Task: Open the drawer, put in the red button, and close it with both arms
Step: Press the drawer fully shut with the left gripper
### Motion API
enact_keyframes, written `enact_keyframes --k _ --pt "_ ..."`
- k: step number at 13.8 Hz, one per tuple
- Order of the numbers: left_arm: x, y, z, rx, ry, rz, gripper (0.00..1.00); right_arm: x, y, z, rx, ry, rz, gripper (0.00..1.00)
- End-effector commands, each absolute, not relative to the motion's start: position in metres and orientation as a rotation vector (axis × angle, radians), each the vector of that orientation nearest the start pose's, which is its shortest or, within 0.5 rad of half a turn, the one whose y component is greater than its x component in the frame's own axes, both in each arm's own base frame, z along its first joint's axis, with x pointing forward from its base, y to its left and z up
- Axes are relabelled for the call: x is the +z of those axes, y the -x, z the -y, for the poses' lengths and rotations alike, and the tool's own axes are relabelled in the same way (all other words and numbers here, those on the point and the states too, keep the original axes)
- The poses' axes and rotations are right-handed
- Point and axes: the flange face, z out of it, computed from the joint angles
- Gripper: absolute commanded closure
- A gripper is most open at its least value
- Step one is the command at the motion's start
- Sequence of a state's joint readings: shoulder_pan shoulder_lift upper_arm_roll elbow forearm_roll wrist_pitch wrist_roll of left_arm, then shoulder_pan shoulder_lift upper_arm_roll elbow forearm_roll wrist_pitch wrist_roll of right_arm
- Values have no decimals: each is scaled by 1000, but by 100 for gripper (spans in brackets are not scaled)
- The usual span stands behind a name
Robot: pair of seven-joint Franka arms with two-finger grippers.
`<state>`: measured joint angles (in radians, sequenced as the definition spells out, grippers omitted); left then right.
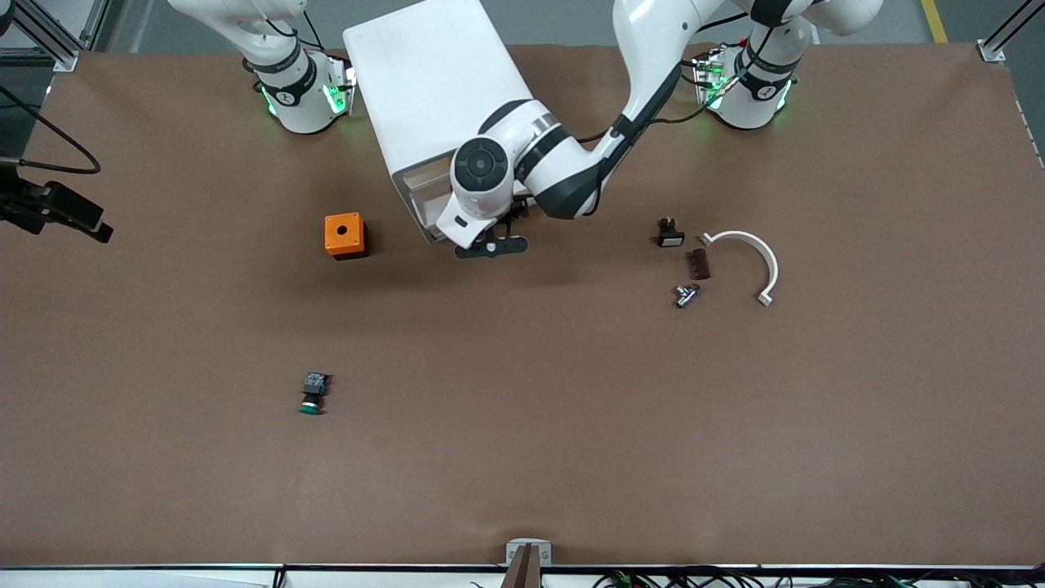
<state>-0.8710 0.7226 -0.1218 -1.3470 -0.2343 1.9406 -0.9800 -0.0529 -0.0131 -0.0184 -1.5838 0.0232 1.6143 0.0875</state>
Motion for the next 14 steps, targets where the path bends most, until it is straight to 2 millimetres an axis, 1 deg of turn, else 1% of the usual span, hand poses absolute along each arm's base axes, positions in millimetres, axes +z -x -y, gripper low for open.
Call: enact_keyframes --k 1,4,5,7,9,10,11,12,14 --pt "294 -382 611 592 3164 197 0 637 -549 39 -74 3121 -254 0" --pt "287 -373 614 643 3154 211 0 636 -549 40 -72 3121 -250 0" --pt "287 -376 612 657 3147 238 0 636 -549 40 -72 3121 -247 0" --pt "287 -390 603 655 3146 287 0 636 -549 41 -70 3122 -245 0" --pt "294 -422 583 621 3157 355 0 635 -547 42 -51 3122 -247 0" --pt "298 -445 566 600 3165 407 0 635 -547 42 -53 3122 -247 0" --pt "300 -471 545 558 3164 452 0 635 -547 42 -53 3122 -247 0" --pt "302 -492 527 503 3156 480 0 635 -547 42 -53 3122 -247 0" --pt "327 -531 487 324 3148 503 0 636 -547 40 -55 3124 -240 0"
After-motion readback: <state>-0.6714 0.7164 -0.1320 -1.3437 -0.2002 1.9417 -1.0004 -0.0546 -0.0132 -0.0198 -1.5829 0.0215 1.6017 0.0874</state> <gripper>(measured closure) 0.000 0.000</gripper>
